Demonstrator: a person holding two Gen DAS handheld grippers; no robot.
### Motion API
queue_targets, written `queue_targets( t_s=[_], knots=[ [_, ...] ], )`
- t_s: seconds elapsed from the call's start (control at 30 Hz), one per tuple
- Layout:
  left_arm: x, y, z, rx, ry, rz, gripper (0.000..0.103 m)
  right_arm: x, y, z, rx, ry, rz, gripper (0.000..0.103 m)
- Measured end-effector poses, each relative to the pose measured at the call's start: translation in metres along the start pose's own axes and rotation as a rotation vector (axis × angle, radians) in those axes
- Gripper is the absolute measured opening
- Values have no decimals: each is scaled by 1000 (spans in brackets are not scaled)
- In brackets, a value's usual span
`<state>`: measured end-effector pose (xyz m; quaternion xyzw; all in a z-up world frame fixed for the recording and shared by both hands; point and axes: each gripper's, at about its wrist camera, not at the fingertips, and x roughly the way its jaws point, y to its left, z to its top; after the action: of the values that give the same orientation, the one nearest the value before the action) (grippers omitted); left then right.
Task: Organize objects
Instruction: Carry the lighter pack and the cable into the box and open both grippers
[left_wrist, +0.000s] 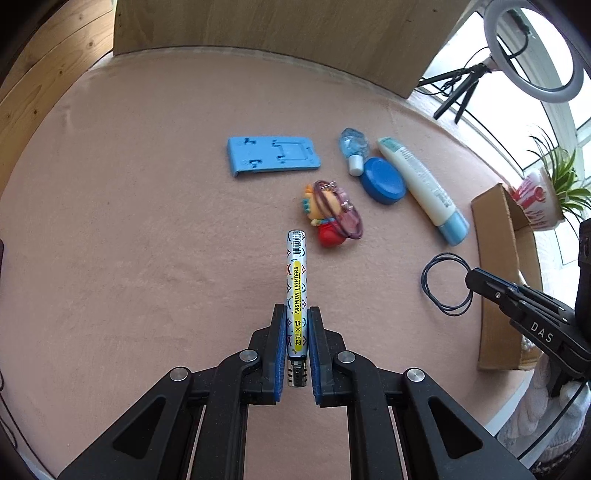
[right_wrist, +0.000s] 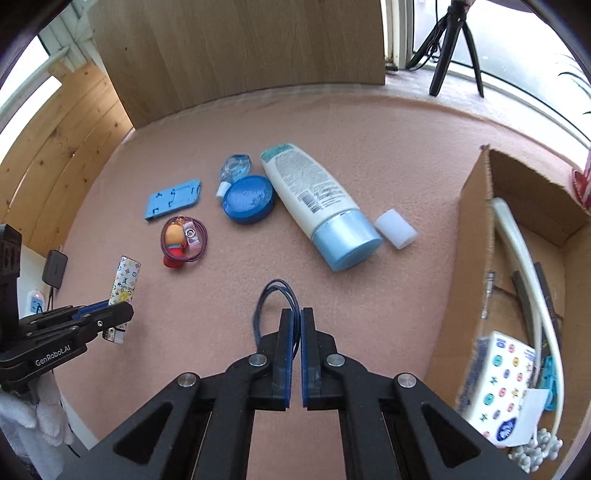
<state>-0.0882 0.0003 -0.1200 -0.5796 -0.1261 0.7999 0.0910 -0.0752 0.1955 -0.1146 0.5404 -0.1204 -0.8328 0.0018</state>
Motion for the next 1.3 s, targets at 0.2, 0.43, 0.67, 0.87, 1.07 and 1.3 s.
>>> queue_targets(
  t_s=[0.2,0.43,0.67,0.87,1.07,1.3],
  knots=[
    [-12,-32,1,54,-18,-44,11,-43,-13,4,8,-96,-22,3],
    [-11,-104,7,170,-25,-125,11,-82,-61,8,73,-177,-78,3],
    [-3,-197,5,294,-10,-222,11,-98,-124,6,161,-202,-134,3],
    [15,-267,-8,378,35,-280,11,-101,-161,6,201,-206,-163,3],
    [41,-299,-12,405,53,-245,11,-97,-183,4,221,-198,-173,3],
    [52,-302,-4,400,48,-225,11,-92,-194,1,230,-183,-152,4]
  ],
)
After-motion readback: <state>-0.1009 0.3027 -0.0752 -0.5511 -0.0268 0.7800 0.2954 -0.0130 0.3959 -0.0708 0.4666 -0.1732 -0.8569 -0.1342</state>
